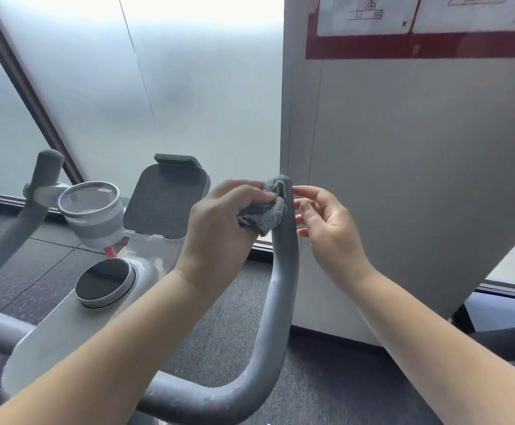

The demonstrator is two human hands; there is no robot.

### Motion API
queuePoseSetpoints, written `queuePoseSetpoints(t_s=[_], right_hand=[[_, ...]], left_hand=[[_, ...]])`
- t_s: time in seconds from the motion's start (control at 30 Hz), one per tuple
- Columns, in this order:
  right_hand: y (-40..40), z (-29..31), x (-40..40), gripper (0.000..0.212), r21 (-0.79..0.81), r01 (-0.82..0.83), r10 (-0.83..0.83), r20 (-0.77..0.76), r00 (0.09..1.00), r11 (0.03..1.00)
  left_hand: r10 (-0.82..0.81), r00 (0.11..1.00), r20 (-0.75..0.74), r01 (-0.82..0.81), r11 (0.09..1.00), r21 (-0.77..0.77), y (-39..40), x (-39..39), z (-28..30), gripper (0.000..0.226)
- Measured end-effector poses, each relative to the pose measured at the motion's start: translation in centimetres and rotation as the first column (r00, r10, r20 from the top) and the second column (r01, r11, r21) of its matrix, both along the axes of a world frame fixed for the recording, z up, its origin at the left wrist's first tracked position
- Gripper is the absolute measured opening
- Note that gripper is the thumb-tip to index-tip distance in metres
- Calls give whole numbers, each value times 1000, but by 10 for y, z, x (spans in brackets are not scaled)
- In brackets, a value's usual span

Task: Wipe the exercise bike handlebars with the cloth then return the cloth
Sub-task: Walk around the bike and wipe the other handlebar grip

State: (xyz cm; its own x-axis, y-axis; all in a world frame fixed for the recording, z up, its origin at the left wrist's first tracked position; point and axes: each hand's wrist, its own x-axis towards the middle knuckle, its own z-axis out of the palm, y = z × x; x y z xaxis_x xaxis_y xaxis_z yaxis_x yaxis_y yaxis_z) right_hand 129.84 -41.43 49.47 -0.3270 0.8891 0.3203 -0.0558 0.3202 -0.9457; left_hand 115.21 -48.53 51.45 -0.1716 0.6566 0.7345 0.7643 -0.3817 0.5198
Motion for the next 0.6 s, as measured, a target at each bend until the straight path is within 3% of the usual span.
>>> queuePoseSetpoints(t_s=[0.2,0.37,0.47,0.6], right_hand=[[-4,-4,-1,27,-20,-15,15,-8,1000,1000],[-6,-4,2,29,-7,-13,13,7,1000,1000],[-7,-5,6,31,-16,-39,40,35,999,999],[-9,-6,9,33,-28,-64,66,65,996,998]], left_hand=[[-157,982,-107,139,978,-156,-26,-4,-10,48],[35,993,-110,-33,999,22,-16,5,10,44],[78,995,-61,-77,997,23,-2,13,19,51],[66,994,-82,-64,998,18,3,19,18,42]])
